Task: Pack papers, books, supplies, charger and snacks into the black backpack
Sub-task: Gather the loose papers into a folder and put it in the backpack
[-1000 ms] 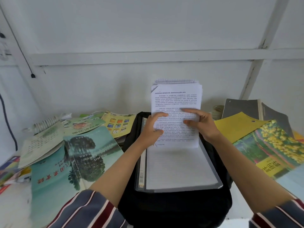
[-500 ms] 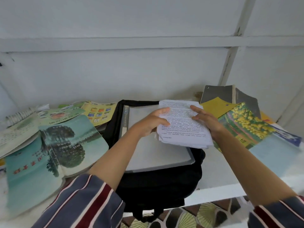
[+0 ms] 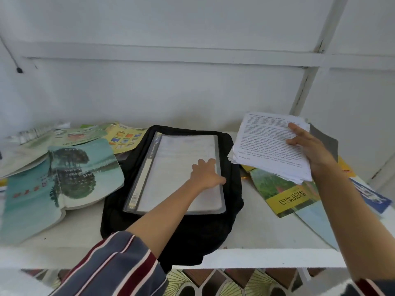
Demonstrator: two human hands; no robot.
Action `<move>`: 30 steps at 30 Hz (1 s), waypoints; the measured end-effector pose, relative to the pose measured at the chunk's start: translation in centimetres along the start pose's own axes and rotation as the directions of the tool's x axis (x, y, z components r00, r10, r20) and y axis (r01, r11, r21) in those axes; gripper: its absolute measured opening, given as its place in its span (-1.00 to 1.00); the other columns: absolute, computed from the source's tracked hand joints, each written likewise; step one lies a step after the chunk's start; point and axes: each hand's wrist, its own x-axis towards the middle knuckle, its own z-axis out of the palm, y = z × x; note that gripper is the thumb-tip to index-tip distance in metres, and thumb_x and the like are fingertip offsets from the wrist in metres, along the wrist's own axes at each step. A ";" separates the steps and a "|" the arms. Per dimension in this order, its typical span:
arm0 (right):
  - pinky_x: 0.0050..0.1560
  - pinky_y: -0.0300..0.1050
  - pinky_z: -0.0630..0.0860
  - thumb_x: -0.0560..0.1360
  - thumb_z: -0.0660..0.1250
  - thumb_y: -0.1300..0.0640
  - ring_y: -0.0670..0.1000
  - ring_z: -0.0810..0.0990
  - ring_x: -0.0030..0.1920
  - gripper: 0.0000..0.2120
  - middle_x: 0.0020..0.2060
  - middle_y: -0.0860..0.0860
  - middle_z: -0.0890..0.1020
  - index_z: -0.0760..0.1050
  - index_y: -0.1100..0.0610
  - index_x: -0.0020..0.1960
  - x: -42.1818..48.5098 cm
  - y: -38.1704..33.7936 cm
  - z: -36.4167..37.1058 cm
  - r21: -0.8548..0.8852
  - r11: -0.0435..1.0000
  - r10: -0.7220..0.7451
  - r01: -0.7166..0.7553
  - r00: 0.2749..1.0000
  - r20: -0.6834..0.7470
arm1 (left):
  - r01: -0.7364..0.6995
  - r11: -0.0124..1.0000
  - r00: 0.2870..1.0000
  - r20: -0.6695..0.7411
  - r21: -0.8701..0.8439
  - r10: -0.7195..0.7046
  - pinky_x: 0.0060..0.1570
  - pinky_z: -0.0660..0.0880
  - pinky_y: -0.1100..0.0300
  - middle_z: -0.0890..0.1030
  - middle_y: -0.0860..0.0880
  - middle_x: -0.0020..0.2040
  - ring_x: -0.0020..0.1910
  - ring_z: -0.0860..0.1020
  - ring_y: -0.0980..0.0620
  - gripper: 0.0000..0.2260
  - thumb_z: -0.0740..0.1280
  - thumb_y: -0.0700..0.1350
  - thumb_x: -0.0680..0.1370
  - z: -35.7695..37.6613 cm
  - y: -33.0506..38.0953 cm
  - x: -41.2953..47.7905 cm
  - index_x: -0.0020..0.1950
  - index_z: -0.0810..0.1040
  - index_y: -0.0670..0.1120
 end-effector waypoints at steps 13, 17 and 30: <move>-0.27 -0.23 0.61 0.52 0.12 0.39 0.04 0.57 -0.04 -0.54 0.02 0.00 0.55 0.36 0.03 0.33 0.6 2.3 6.9 0.048 0.995 0.072 -0.087 0.965 0.254 | -0.010 0.995 0.952 -0.305 -0.095 -0.020 -0.48 0.44 0.37 0.53 -0.15 -0.01 -0.28 0.48 0.05 -0.66 0.10 -0.38 0.57 -20.8 -5.3 -4.8 0.27 0.50 -0.20; -0.22 -0.17 0.62 0.51 0.11 0.41 0.06 0.58 -0.03 -0.52 0.03 0.03 0.57 0.35 0.05 0.36 0.7 4.7 11.6 0.041 0.991 0.108 -0.129 0.937 0.332 | 0.081 0.964 0.896 -0.406 -0.252 -0.181 -0.46 0.44 0.35 0.48 -0.13 -0.22 -0.51 0.50 0.15 -0.77 0.18 -0.36 0.57 -25.2 -11.0 -7.7 0.20 0.50 -0.30; -0.25 -0.14 0.62 0.47 0.20 0.45 0.10 0.62 -0.02 -0.53 0.07 0.06 0.59 0.48 0.01 0.23 -0.8 11.1 24.3 -0.041 0.972 0.229 -0.230 0.907 0.354 | 0.286 0.947 0.912 -0.263 -0.144 -0.315 -0.54 0.41 0.39 0.57 -0.25 0.04 -0.36 0.45 -0.06 -0.61 0.14 -0.47 0.48 -27.0 -26.2 -6.2 0.24 0.53 -0.27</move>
